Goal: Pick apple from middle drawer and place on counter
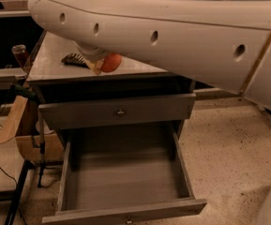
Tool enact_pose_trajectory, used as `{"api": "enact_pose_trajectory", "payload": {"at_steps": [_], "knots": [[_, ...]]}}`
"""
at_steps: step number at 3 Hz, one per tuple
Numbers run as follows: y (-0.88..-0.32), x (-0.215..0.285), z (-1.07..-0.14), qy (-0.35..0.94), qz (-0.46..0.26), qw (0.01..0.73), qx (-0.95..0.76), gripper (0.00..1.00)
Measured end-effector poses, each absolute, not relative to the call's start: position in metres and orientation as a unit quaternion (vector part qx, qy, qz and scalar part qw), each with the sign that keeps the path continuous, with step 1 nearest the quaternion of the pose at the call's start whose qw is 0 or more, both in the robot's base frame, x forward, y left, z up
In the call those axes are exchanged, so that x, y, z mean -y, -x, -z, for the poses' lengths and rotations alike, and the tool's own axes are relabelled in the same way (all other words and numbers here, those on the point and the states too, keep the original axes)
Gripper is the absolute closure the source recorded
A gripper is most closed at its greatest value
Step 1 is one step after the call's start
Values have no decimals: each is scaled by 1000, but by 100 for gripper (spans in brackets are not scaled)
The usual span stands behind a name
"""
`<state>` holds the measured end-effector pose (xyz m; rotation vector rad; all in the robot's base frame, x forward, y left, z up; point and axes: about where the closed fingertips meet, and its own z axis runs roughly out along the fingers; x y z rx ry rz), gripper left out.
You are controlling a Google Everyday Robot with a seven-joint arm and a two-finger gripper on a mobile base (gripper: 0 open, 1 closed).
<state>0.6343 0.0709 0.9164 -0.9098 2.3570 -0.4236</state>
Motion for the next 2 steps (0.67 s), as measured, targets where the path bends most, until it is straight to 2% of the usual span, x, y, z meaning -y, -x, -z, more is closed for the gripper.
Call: {"api": "enact_pose_trajectory", "payload": {"at_steps": [1,2], "knots": [[-654,-31,-915,308,143,296,-893,100],[-654,-31,-915,308,142,297,-892,100]]}}
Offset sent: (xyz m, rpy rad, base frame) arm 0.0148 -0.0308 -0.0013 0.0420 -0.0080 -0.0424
